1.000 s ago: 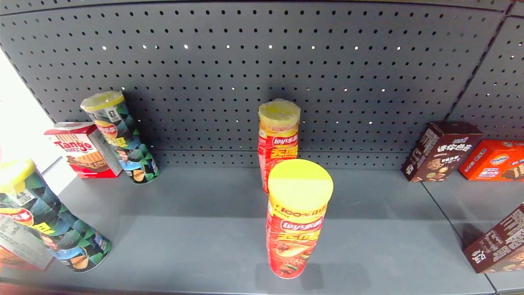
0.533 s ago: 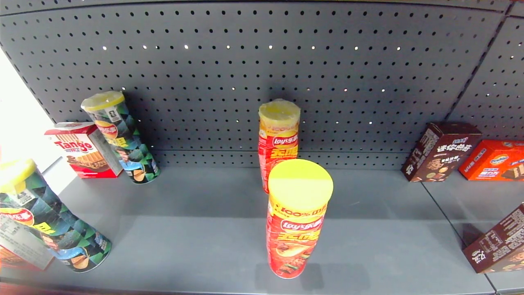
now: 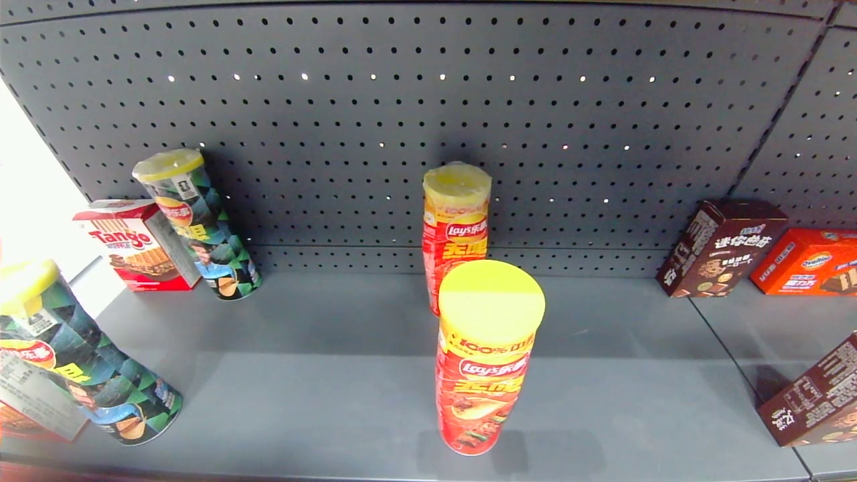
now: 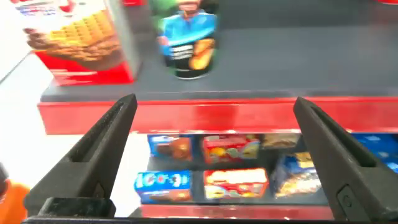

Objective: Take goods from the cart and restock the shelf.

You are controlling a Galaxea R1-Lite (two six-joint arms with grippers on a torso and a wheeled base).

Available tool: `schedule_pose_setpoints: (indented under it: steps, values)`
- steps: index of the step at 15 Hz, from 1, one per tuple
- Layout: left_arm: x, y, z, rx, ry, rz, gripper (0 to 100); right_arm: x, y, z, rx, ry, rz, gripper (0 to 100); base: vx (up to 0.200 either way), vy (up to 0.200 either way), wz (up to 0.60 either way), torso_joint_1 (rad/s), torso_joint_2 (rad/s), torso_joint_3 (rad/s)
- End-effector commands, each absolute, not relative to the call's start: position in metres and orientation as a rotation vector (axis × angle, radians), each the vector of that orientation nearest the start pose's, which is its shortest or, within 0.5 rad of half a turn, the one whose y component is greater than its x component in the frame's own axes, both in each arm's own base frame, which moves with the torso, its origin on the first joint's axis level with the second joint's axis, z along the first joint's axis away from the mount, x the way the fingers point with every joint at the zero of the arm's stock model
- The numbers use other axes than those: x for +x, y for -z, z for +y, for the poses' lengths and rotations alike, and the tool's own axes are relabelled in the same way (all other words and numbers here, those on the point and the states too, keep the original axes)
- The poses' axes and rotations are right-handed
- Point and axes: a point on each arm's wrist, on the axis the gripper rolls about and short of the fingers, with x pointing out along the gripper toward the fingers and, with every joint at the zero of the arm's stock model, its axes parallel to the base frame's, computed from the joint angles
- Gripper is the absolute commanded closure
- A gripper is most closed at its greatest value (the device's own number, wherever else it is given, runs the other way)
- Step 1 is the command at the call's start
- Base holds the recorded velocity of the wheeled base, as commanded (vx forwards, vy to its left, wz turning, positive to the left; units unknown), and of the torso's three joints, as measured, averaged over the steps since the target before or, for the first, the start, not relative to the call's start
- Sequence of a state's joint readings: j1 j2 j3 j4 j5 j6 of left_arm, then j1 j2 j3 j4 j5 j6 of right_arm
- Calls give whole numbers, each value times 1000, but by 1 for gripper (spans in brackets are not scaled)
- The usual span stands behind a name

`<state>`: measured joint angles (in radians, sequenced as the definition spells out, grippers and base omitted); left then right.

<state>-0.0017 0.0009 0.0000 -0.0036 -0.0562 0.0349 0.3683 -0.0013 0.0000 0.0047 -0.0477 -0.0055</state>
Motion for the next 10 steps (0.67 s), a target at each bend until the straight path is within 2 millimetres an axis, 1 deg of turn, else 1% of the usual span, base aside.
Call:
schedule_pose_setpoints:
  steps: [1,4,5,6,10]
  values:
    - [-23,-76,-3,64,150,-2,0,-21,-75,-9,-7,-321,4,0,0,0,0,0,0,0]
    - [-23,-76,-3,73,149,-2,0,-21,-75,-9,-7,-321,4,0,0,0,0,0,0,0]
    - [-22,-76,-2,83,74,-2,0,-21,-75,-9,-10,-322,3,0,0,0,0,0,0,0]
    - [-22,-76,-1,106,38,-2,0,-21,-75,-9,-12,-334,3,0,0,0,0,0,0,0]
    - [-22,-76,-1,94,29,-3,0,-21,-75,-9,-10,-339,3,0,0,0,0,0,0,0]
